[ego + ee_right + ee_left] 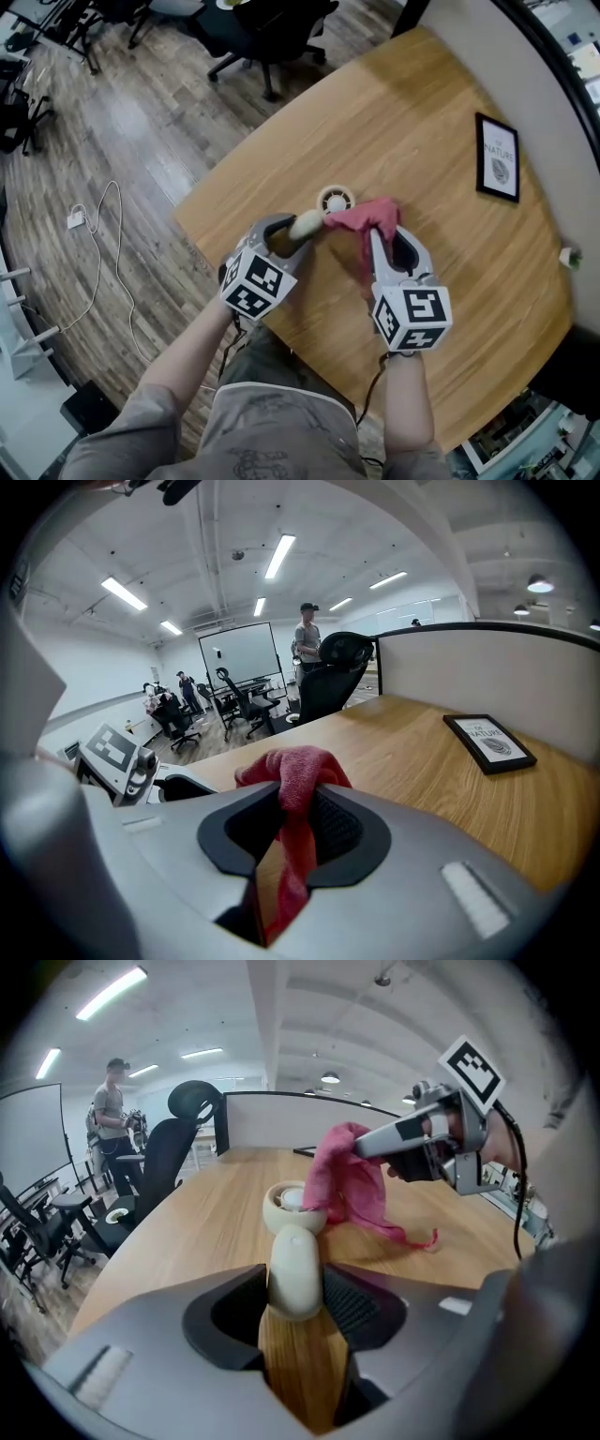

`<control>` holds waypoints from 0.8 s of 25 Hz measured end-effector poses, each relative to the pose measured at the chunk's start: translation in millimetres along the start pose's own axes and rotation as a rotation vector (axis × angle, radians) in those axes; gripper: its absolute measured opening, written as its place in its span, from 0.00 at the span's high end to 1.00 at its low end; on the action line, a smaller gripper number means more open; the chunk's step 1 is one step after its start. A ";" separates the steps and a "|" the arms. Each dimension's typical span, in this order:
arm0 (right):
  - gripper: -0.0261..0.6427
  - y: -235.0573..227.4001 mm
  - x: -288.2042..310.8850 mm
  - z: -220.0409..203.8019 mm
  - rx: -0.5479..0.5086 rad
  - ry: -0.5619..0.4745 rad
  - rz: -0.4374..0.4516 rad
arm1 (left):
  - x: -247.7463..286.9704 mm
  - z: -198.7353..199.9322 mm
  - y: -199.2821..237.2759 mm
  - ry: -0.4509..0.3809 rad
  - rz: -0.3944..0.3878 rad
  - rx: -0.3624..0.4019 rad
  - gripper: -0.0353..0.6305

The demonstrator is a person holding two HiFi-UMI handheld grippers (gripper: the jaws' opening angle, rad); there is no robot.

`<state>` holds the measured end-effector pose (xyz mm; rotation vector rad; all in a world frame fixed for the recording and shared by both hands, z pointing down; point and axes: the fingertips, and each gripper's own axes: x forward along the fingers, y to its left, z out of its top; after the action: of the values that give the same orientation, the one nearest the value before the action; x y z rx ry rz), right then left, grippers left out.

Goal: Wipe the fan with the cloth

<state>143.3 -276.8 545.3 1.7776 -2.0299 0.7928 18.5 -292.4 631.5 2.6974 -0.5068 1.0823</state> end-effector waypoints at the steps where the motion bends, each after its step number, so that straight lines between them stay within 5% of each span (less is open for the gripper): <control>1: 0.83 -1.3 3.4 1.4 -0.006 0.000 -0.003 | 0.1 0.2 -0.4 -0.005 -0.007 0.000 0.67; 14: 0.83 20.7 61.5 3.9 -0.060 0.033 0.020 | 1.7 2.6 -3.6 -0.031 -0.063 -0.009 0.67; 20: 0.83 61.5 63.3 -2.9 -0.114 0.100 0.171 | 0.3 2.1 -2.7 -0.028 -0.060 -0.002 0.67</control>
<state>72.1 -321.3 572.5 1.4893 -2.1354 0.7812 21.0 -290.7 630.1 2.7110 -0.4283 1.0296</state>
